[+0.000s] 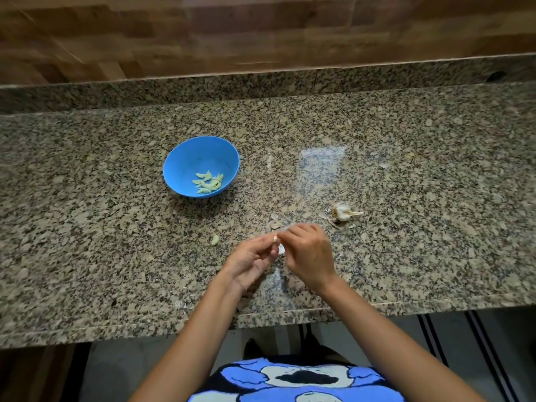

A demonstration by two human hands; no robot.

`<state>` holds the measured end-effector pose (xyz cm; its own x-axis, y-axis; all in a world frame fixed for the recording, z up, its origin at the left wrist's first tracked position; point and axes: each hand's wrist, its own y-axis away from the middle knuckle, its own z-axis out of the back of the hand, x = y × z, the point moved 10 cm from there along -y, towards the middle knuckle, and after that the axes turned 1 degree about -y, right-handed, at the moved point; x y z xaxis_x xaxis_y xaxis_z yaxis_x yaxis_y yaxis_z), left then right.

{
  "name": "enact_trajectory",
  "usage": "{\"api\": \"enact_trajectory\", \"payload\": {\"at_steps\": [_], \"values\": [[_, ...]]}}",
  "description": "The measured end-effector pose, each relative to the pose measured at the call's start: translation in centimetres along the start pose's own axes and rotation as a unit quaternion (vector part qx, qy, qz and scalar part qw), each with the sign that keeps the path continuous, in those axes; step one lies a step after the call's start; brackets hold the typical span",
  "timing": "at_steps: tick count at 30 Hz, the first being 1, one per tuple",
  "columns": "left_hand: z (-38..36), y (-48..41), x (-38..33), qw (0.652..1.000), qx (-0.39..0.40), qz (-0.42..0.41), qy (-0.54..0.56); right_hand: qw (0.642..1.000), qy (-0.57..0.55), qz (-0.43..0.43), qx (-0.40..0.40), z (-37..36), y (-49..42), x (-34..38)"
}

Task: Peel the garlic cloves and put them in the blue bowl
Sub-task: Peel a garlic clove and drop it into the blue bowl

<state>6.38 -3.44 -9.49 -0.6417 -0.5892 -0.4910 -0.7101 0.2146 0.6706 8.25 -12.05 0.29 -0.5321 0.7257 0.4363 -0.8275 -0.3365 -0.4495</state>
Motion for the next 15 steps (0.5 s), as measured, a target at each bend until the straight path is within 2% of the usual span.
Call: {"api": "enact_trajectory", "payload": {"at_steps": [1, 2, 3, 4, 5, 6, 7, 8, 9, 10, 11, 12, 13, 14, 15], "values": [[-0.2, 0.0, 0.3, 0.999, 0.008, 0.018, 0.029, 1.000, 0.012, 0.025, -0.002, -0.1, 0.0, 0.3], [-0.3, 0.0, 0.4, 0.999, 0.013, 0.026, 0.046, 1.000, 0.004, 0.013, 0.004, -0.2, -0.1, 0.0], [-0.2, 0.0, 0.2, 0.999, 0.015, 0.019, 0.048, 0.998, -0.037, -0.039, 0.016, -0.2, -0.3, -0.6], [0.0, -0.1, -0.3, 0.999, 0.011, -0.002, 0.033, 0.981, -0.129, -0.141, 0.042, -0.6, -0.4, -2.0], [0.1, -0.2, -1.0, 0.999, 0.004, -0.031, 0.002, 0.919, -0.272, -0.274, 0.084, -1.9, 0.3, -3.3], [0.2, -0.1, -1.9, 0.997, -0.002, -0.066, -0.031, 0.805, -0.424, -0.394, 0.130, -3.8, 1.6, -3.4], [0.0, -0.1, -2.6, 0.994, -0.004, -0.097, -0.056, 0.680, -0.528, -0.487, 0.147, -5.2, 3.1, -3.1], [-0.1, 0.0, -3.2, 0.991, -0.004, -0.118, -0.066, 0.589, -0.585, -0.539, 0.141, -6.0, 4.0, -2.8], [-0.2, 0.1, -3.5, 0.990, -0.003, -0.128, -0.064, 0.544, -0.606, -0.565, 0.133, -6.3, 4.5, -2.8], [-0.2, 0.0, -3.6, 0.990, 0.001, -0.129, -0.054, 0.519, -0.616, -0.579, 0.126, -6.4, 4.8, -2.6], [-0.3, 0.0, -3.5, 0.991, 0.009, -0.124, -0.040, 0.503, -0.623, -0.586, 0.121, -6.5, 4.9, -2.4], [-0.3, -0.1, -3.2, 0.993, 0.017, -0.116, -0.029, 0.506, -0.620, -0.588, 0.118, -6.4, 4.9, -2.4], [-0.2, -0.2, -2.8, 0.994, 0.019, -0.103, -0.021, 0.538, -0.599, -0.581, 0.121, -6.1, 4.7, -2.4], [0.0, -0.3, -2.3, 0.996, 0.012, -0.091, -0.020, 0.623, -0.544, -0.549, 0.123, -5.5, 4.3, -3.0], [0.3, -0.3, -1.7, 0.996, -0.004, -0.081, -0.028, 0.754, -0.428, -0.482, 0.125, -4.4, 3.2, -3.9]]}}
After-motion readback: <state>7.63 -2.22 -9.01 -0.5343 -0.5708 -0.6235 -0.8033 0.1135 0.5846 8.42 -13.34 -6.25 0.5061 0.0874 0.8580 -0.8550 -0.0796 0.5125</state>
